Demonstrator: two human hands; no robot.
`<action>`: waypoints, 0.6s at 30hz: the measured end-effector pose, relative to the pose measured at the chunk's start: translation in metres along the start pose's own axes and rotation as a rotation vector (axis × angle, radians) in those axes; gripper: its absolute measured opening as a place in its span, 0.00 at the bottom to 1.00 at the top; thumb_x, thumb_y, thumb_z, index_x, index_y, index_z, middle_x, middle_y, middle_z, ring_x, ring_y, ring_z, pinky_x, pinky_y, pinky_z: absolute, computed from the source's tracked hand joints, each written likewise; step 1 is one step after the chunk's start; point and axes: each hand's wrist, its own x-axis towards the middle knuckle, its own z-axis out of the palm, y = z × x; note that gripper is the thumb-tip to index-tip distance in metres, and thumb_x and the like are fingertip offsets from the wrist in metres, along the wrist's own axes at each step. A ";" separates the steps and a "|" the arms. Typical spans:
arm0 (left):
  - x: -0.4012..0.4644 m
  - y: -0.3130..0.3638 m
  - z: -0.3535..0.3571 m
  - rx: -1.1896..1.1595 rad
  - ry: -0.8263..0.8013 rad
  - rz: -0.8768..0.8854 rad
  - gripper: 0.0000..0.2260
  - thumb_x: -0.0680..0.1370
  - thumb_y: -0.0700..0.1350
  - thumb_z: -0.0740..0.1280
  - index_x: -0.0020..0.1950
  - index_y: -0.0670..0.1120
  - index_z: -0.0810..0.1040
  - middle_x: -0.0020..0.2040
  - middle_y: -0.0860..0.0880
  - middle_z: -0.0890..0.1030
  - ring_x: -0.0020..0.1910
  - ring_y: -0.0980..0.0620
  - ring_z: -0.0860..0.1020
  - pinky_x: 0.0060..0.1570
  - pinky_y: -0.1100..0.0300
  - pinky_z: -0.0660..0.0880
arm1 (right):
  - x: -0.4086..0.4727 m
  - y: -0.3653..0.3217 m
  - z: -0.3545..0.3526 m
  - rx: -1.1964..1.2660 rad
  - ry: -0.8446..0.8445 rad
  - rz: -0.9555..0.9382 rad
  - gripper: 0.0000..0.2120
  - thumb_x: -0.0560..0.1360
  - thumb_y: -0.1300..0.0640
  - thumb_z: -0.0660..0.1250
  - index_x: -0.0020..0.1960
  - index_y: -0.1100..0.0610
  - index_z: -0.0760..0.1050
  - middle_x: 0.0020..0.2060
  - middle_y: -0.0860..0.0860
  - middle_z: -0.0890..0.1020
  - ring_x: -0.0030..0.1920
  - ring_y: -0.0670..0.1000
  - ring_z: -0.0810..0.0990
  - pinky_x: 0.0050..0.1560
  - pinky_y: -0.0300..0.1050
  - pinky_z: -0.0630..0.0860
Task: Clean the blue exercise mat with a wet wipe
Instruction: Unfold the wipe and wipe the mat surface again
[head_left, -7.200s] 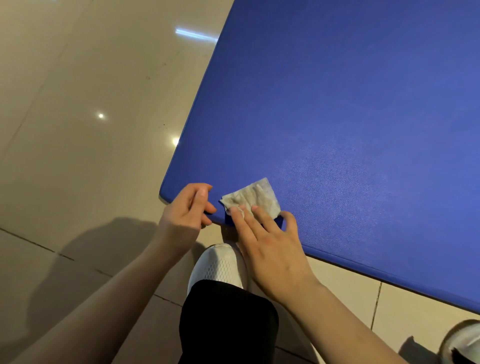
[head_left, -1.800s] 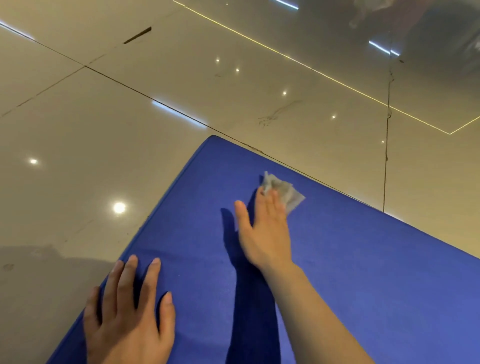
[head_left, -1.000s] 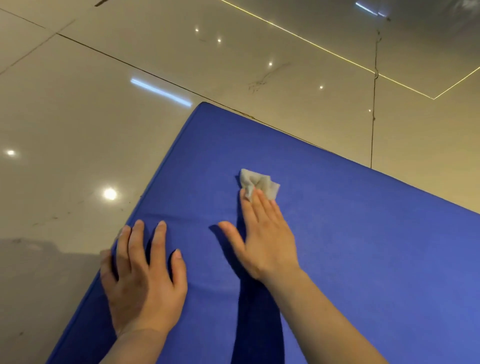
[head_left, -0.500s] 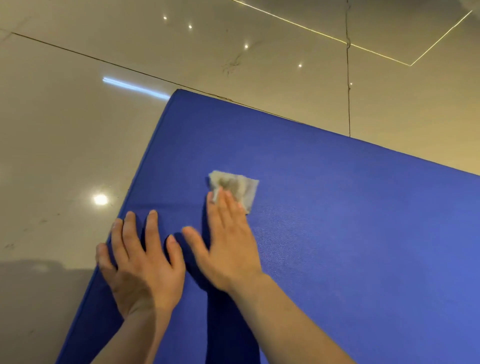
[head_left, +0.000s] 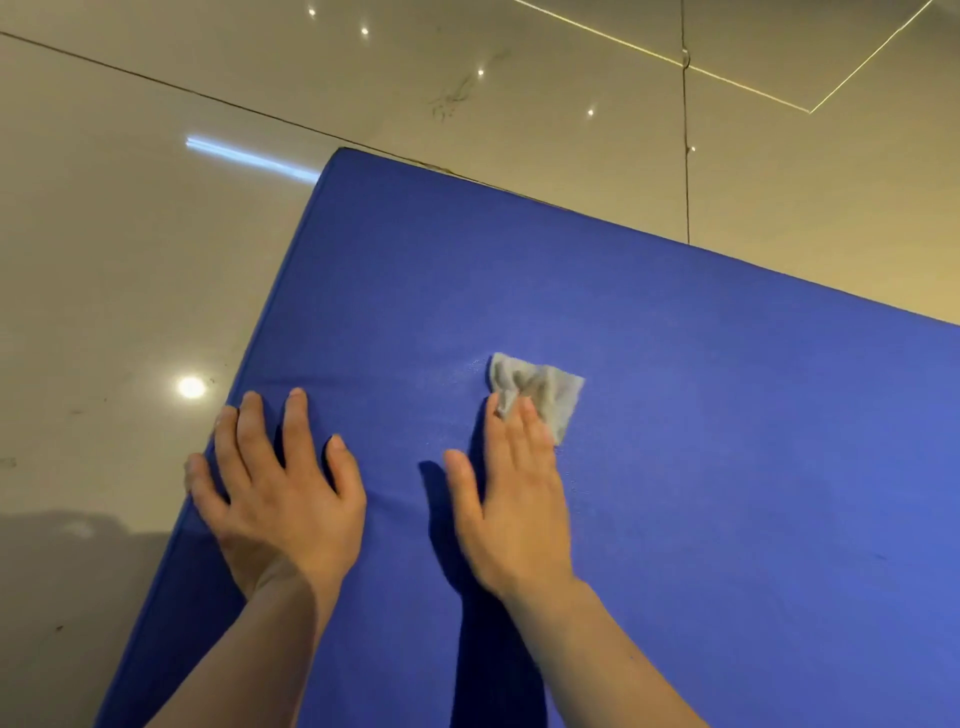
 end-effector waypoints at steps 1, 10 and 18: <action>0.001 0.000 0.000 0.005 -0.011 -0.010 0.25 0.79 0.52 0.53 0.73 0.43 0.68 0.73 0.37 0.65 0.73 0.37 0.61 0.70 0.36 0.54 | -0.009 -0.019 0.015 -0.003 -0.047 -0.116 0.38 0.79 0.33 0.39 0.80 0.55 0.53 0.79 0.49 0.53 0.79 0.47 0.45 0.77 0.44 0.43; 0.004 0.001 -0.001 0.015 -0.050 0.009 0.25 0.79 0.52 0.52 0.73 0.43 0.66 0.73 0.37 0.64 0.74 0.38 0.59 0.71 0.36 0.54 | -0.036 0.057 -0.025 -0.324 -0.020 -0.101 0.34 0.82 0.38 0.41 0.76 0.60 0.63 0.75 0.52 0.65 0.76 0.52 0.60 0.75 0.47 0.55; 0.004 -0.003 -0.005 0.006 -0.120 0.037 0.23 0.81 0.51 0.54 0.75 0.44 0.65 0.76 0.38 0.62 0.76 0.39 0.57 0.71 0.37 0.51 | -0.063 -0.033 0.012 0.061 -0.112 -0.060 0.39 0.76 0.32 0.37 0.80 0.53 0.48 0.77 0.44 0.45 0.77 0.42 0.40 0.76 0.40 0.38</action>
